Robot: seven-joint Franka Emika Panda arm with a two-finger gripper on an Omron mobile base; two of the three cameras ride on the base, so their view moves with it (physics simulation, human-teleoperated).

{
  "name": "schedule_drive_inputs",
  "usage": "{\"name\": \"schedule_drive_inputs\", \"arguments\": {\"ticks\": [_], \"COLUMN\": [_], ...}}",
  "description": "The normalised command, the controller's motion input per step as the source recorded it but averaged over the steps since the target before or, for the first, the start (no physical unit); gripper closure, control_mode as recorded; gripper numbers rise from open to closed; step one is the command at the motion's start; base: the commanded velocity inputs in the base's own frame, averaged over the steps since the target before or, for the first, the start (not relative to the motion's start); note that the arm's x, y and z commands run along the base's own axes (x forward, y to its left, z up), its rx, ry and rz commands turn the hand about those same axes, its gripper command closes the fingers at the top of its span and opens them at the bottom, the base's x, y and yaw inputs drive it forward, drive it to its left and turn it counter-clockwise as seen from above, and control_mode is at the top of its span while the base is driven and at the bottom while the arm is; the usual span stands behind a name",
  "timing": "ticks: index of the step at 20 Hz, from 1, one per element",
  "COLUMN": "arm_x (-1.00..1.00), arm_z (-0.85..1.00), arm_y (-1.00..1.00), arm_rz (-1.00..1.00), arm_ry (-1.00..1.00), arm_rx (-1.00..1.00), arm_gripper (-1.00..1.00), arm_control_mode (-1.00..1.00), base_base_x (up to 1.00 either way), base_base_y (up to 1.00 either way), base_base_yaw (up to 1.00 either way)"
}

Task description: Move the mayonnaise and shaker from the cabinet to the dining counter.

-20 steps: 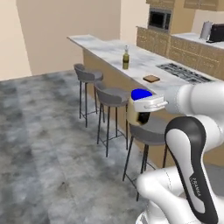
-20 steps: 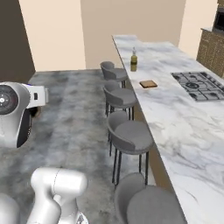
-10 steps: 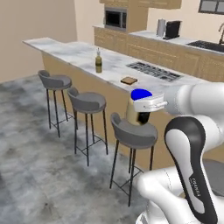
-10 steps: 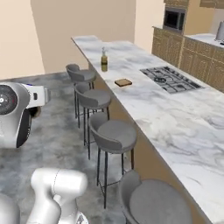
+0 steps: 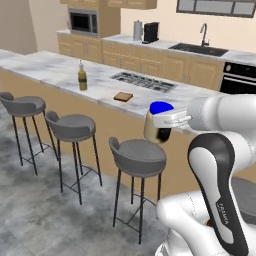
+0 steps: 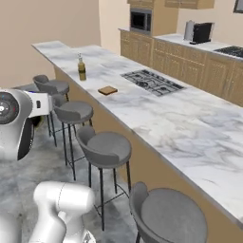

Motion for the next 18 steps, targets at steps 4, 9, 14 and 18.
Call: {"name": "schedule_drive_inputs", "arguments": {"ticks": [4, 9, 14, 18], "arm_x": [0.0, 0.0, 0.0, 0.0], "arm_z": [0.0, 0.0, 0.0, 0.0], "arm_y": [0.0, 0.0, 0.0, 0.0], "arm_rz": [0.0, 0.0, 0.0, 0.0], "arm_ry": [0.0, 0.0, 0.0, 0.0], "arm_rx": [0.0, 0.0, 0.0, 0.0], "arm_gripper": [1.0, 1.0, 1.0, 1.0], "arm_control_mode": [1.0, 1.0, 1.0, 1.0], "base_base_x": [0.59, 0.52, 0.63, 0.65], "base_base_y": [0.15, 0.08, 0.0, 0.0], "base_base_yaw": [-0.39, -0.45, -0.31, -0.23]}}
